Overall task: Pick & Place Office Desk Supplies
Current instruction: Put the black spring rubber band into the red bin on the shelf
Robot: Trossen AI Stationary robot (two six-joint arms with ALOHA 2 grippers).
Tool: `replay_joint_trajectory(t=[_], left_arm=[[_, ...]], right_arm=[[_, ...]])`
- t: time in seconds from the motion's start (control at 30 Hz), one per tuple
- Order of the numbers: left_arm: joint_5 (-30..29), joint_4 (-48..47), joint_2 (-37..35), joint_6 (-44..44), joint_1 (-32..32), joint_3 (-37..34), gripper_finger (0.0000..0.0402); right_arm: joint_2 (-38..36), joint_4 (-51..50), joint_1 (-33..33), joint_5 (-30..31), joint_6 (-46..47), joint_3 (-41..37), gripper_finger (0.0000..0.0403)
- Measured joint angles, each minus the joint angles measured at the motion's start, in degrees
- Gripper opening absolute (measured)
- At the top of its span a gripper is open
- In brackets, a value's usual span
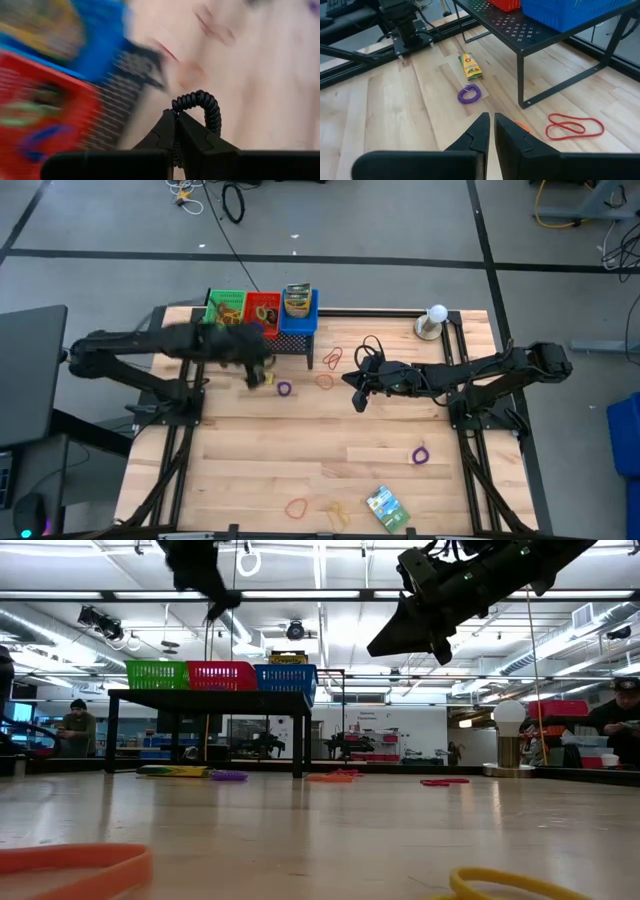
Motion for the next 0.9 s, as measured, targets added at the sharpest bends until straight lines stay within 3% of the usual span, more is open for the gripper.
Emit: replay_joint_trajectory(t=[0.23,0.43,0.67,0.9], left_arm=[[-4.82,-0.41,-0.46,6.93,13.95,11.75,0.0011],[1.85,0.16,3.40,18.30,24.24,12.44,0.0011],[6.02,1.48,12.14,28.23,28.76,10.32,0.0011],[8.48,1.91,18.37,32.15,30.94,10.29,0.0013]], right_arm=[[0.00,-0.01,-0.02,0.07,0.00,0.00,0.0036],[0.00,0.00,-0.02,0.05,0.02,0.00,0.0036],[0.00,0.05,0.00,0.05,0.19,0.00,0.0036],[0.00,0.05,-0.02,0.02,-0.26,0.00,0.0036]])
